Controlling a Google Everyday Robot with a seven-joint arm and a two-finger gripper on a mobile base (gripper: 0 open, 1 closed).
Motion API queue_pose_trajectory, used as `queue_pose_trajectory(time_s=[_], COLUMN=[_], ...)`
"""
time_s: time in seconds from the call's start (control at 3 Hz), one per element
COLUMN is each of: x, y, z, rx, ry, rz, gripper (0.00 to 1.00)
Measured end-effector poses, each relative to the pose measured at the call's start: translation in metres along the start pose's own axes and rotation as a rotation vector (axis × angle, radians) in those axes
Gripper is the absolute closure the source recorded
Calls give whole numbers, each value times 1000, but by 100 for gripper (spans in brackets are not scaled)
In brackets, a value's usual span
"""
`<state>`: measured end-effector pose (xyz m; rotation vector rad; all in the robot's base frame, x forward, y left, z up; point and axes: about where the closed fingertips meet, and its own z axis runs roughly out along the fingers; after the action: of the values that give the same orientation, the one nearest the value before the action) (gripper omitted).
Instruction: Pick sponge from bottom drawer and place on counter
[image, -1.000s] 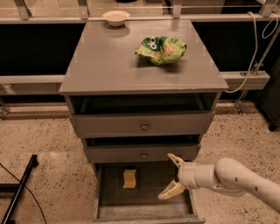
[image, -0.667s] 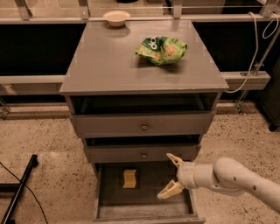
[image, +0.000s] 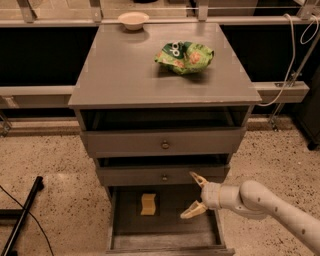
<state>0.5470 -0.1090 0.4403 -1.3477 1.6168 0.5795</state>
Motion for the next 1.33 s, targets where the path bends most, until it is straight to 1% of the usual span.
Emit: queue_pose_trajectory(time_s=[0.33,0.67,1.0,1.33], x=[85,144,146,158], y=[4,37,38,40], z=[46,72,72,93], rx=[0,-81,-82,-55], ry=[-78,-169,-179,-150], rz=[39,129,133,141], gripper=[0,0,0,0])
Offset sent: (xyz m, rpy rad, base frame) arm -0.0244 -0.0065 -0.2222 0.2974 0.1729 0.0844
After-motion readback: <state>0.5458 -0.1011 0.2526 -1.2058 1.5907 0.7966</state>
